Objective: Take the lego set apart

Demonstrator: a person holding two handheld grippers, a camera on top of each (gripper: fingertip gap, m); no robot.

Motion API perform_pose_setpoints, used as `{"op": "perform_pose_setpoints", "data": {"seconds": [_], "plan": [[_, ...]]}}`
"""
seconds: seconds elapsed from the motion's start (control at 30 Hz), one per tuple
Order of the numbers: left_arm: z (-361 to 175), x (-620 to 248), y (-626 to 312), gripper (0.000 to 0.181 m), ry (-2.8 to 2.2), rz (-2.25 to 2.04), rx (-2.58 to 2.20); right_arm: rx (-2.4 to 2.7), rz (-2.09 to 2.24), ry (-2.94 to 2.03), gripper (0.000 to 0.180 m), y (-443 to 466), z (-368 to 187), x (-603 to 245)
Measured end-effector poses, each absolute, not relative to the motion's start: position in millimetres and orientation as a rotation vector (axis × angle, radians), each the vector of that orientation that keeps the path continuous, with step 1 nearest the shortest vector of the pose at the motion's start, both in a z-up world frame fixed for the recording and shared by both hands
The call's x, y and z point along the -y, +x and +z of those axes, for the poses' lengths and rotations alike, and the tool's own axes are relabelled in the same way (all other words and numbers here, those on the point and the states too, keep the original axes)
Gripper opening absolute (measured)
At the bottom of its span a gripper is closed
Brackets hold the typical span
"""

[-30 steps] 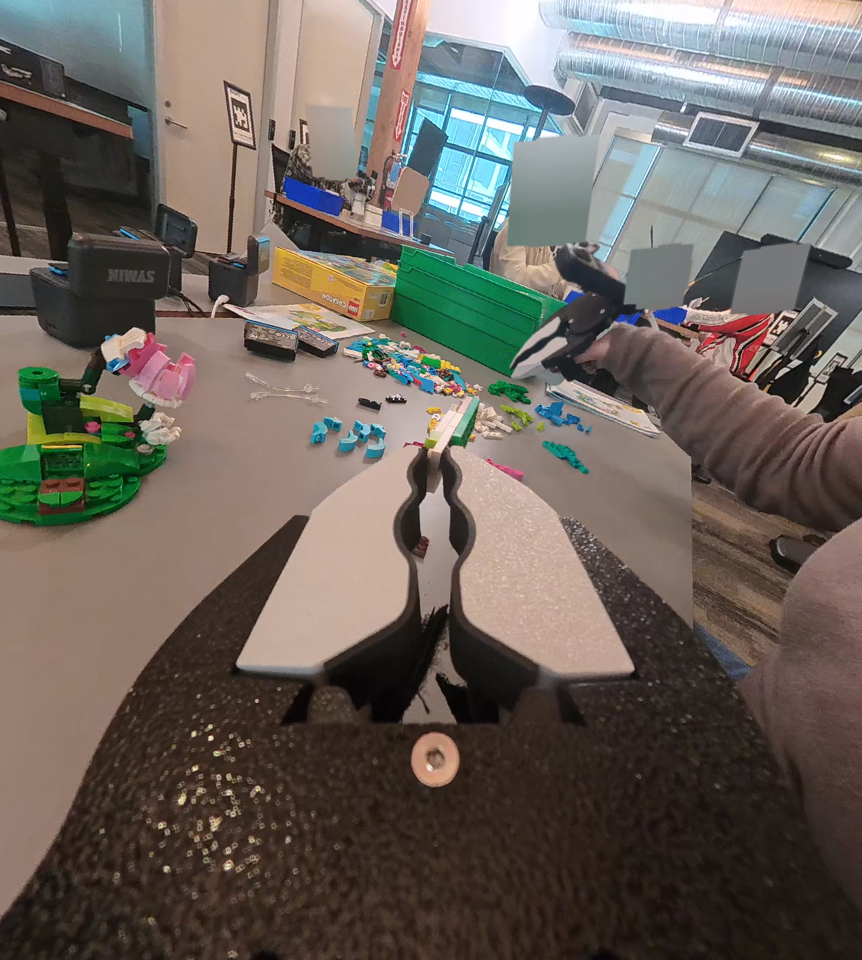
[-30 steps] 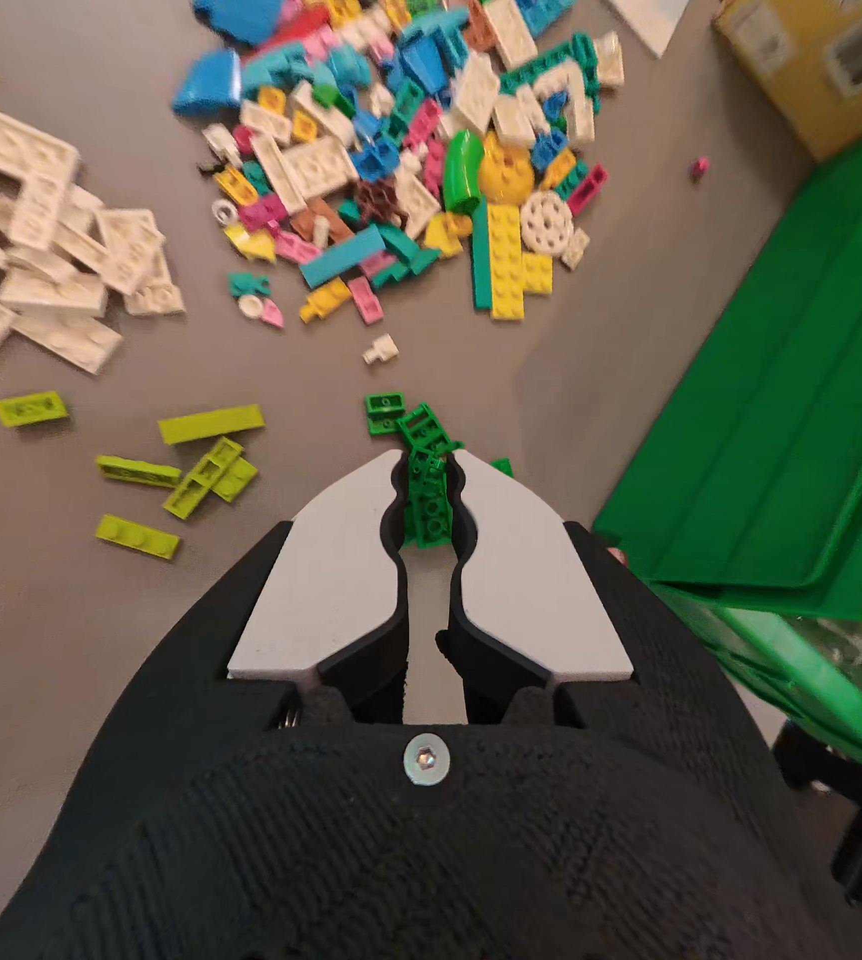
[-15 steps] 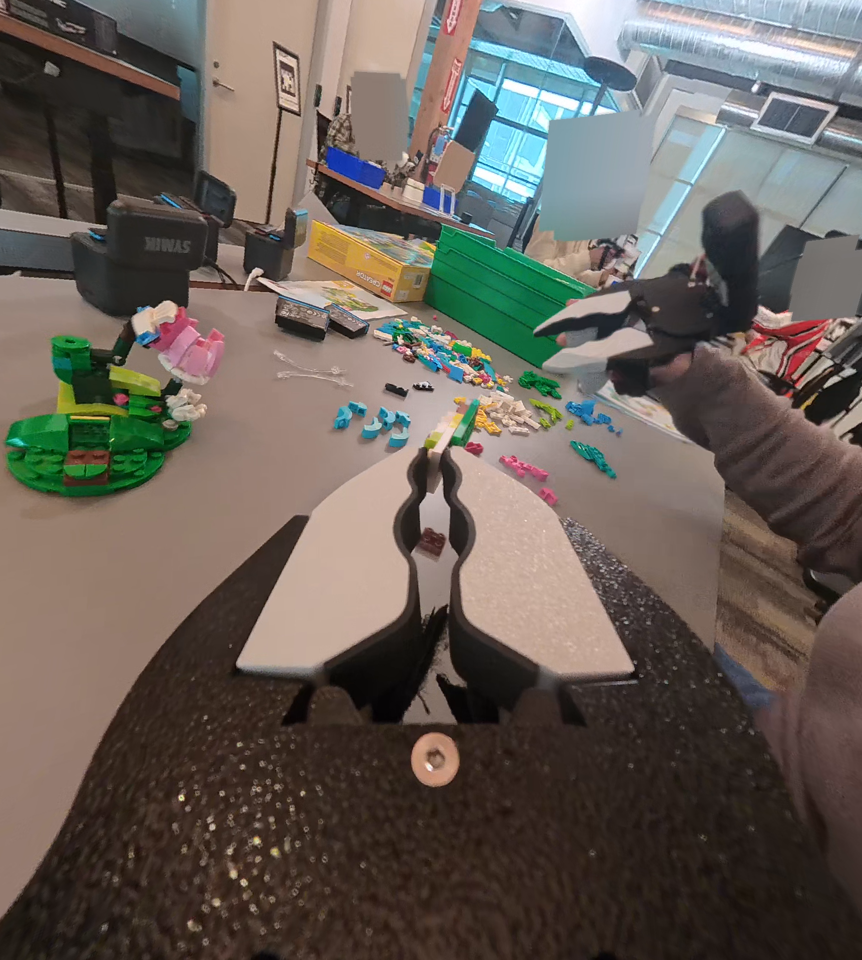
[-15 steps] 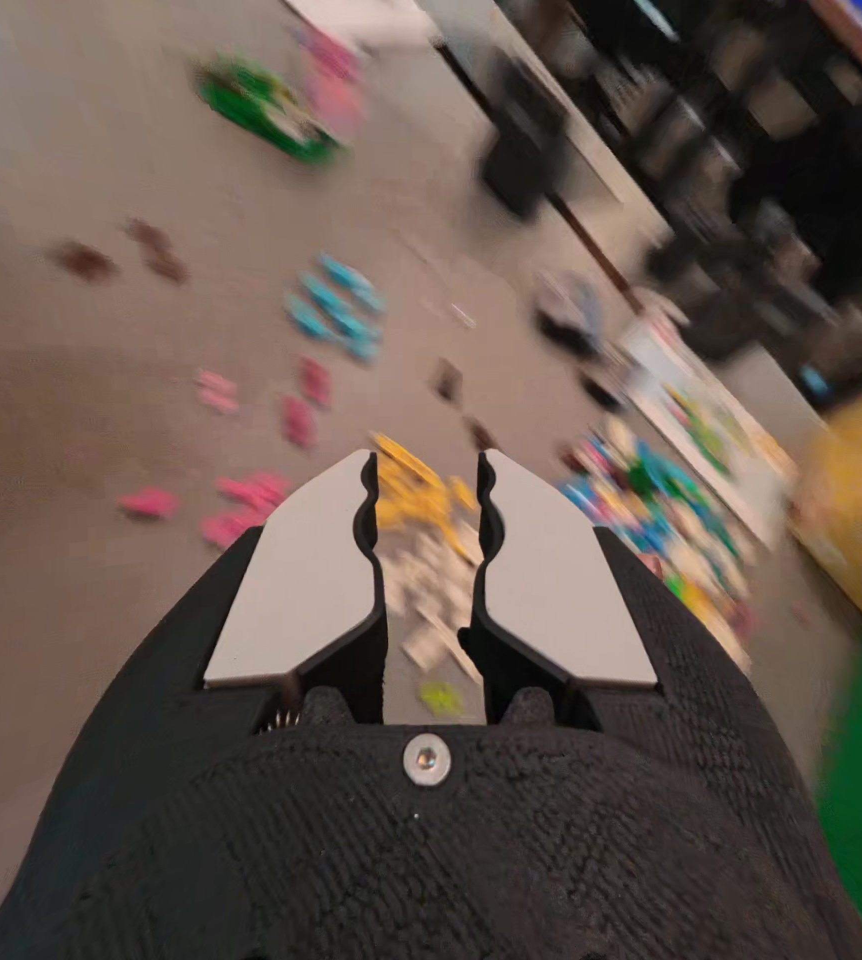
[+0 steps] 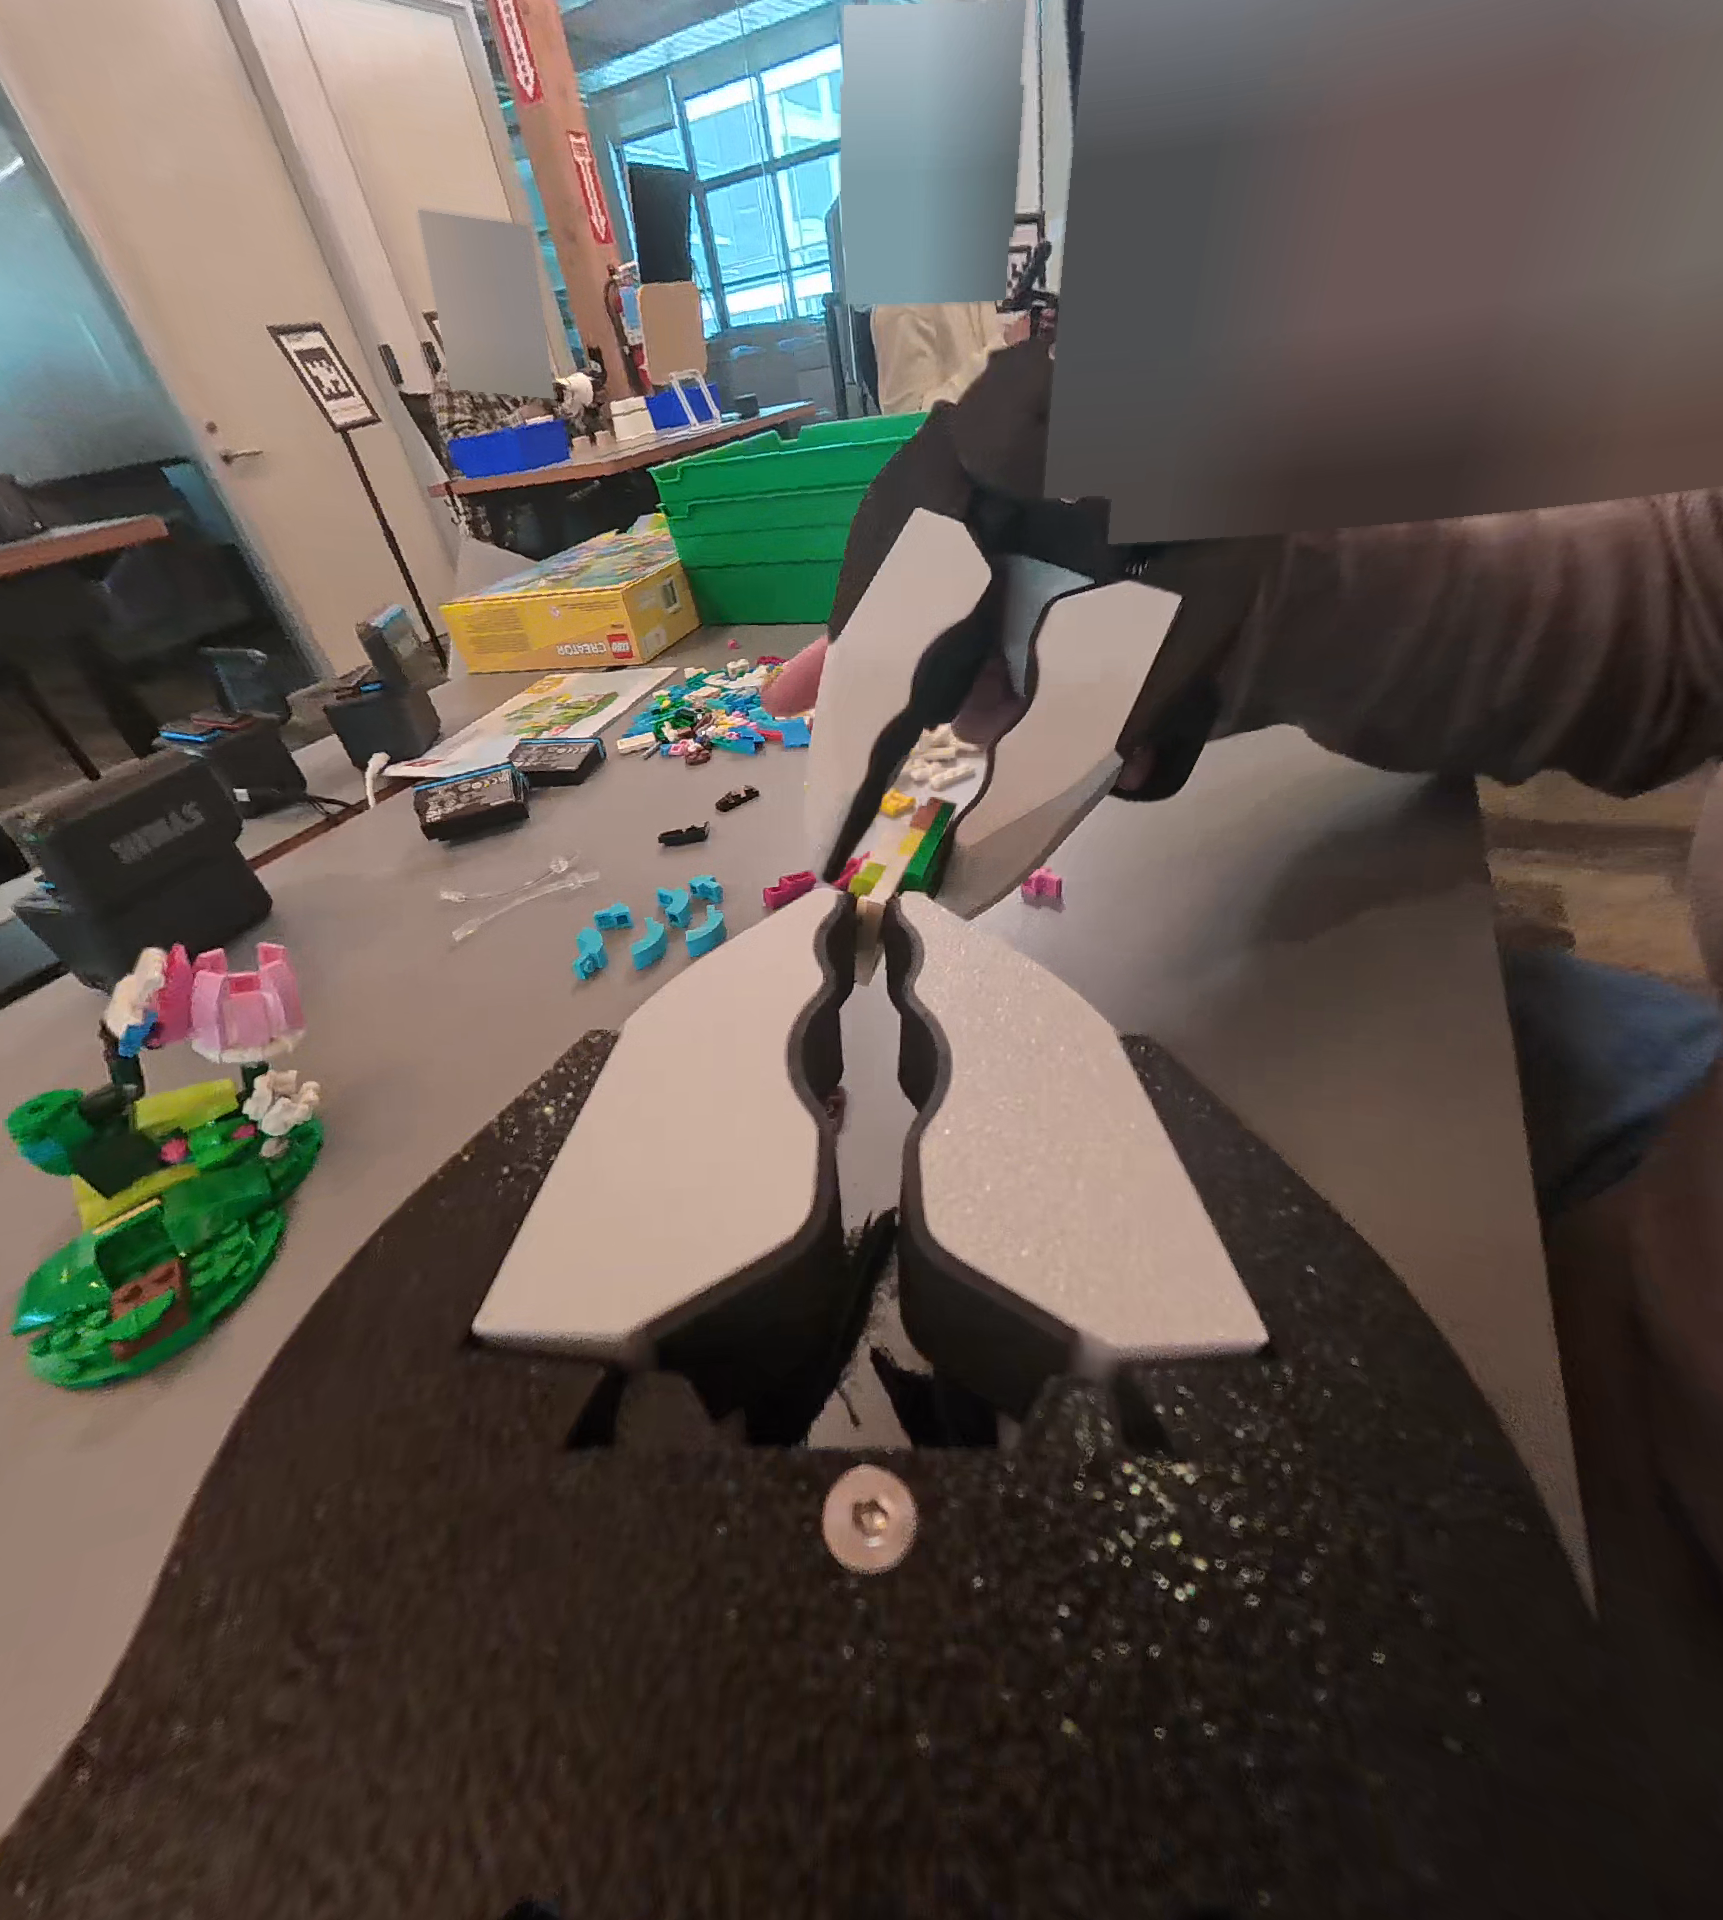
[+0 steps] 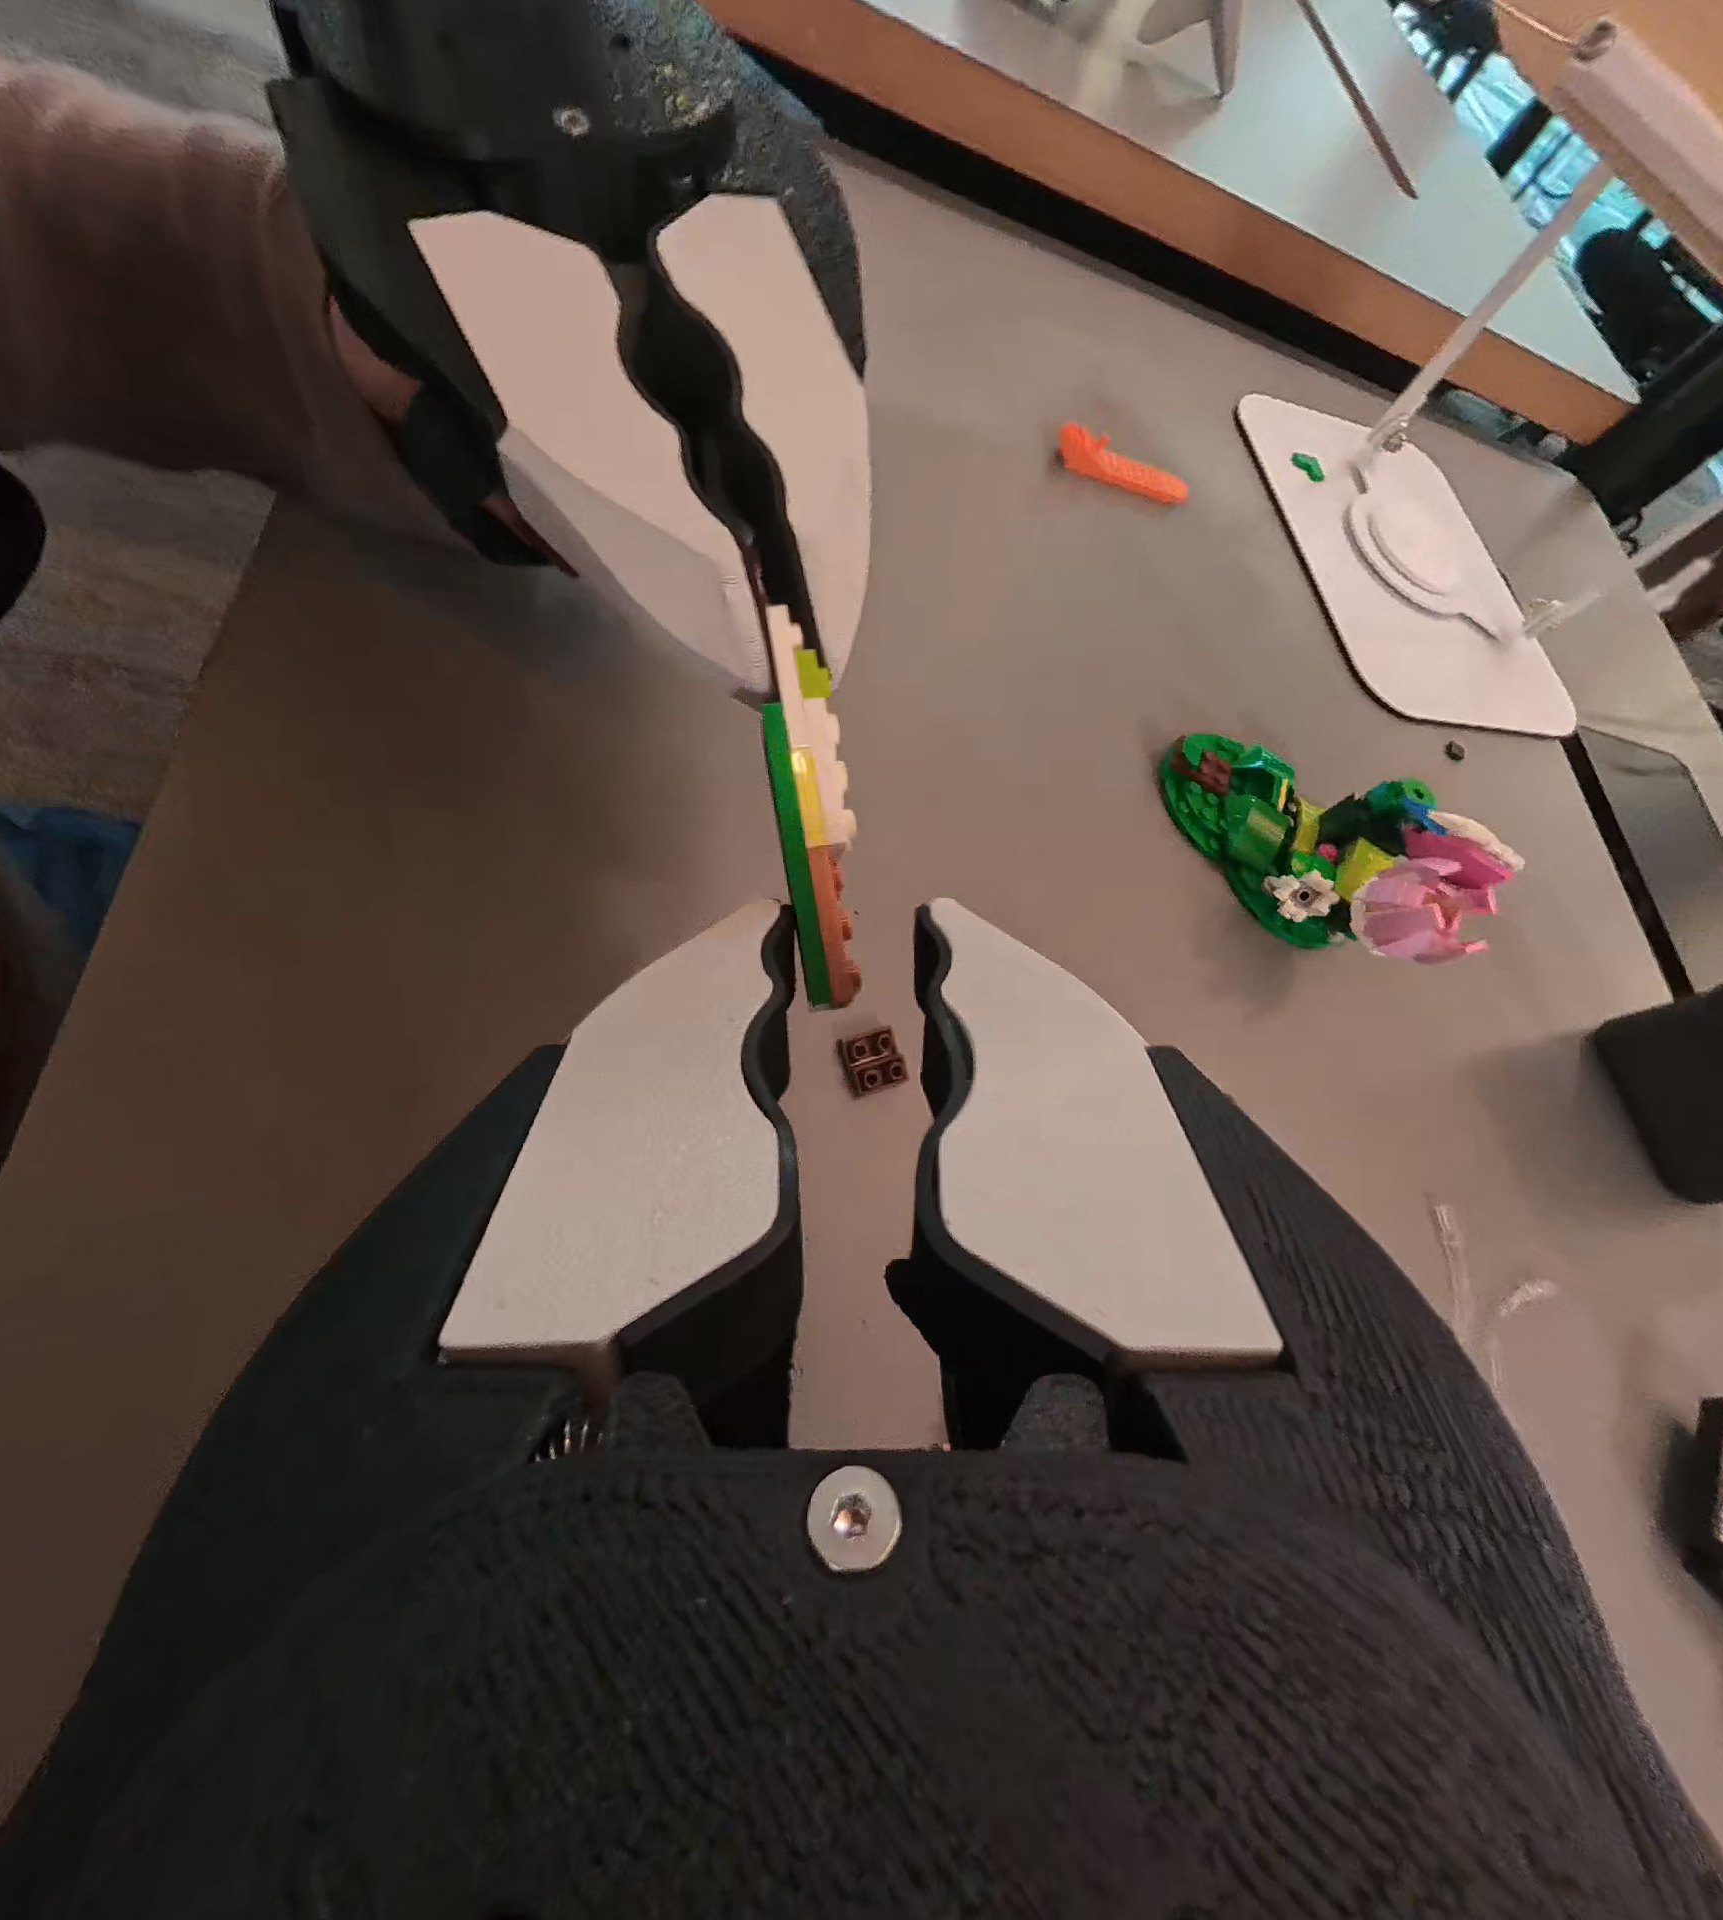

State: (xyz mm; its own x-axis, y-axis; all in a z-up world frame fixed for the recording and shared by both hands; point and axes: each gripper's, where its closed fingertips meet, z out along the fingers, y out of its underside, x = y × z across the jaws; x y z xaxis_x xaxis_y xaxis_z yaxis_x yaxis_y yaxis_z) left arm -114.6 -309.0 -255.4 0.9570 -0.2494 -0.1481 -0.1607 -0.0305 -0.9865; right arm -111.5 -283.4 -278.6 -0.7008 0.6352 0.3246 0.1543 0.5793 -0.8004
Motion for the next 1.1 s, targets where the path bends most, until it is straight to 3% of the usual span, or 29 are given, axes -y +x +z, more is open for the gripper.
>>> {"op": "perform_pose_setpoints", "data": {"seconds": [0.07,0.27,0.4,0.5,0.6,0.8,1.0,1.1], "plan": [[-256,309,-114,0.005,-1.607,-0.054,-0.334,2.226,1.025,-0.587,0.009,-108,-280,287],[-248,309,-120,0.005,-1.56,0.025,-0.308,2.123,1.002,-0.599,0.007,-112,-274,288],[-253,306,-124,0.009,-1.622,-0.004,-0.247,2.028,0.746,-0.373,0.006,-117,-273,280],[-260,304,-122,0.033,-1.735,-0.062,-0.266,1.943,0.413,-0.084,0.007,-122,-271,272],[-266,297,-119,0.044,-1.852,-0.107,-0.303,1.914,0.196,0.165,0.007,-123,-276,274],[-287,289,-117,0.019,-2.057,-0.012,-0.457,1.907,0.045,0.363,0.007,-125,-273,276],[-294,286,-111,0.018,-2.105,-0.068,-0.503,1.898,-0.04,0.505,0.007,-124,-278,279],[-288,284,-116,0.018,-2.044,-0.06,-0.467,1.927,0.128,0.294,0.012,-127,-274,276]]}}
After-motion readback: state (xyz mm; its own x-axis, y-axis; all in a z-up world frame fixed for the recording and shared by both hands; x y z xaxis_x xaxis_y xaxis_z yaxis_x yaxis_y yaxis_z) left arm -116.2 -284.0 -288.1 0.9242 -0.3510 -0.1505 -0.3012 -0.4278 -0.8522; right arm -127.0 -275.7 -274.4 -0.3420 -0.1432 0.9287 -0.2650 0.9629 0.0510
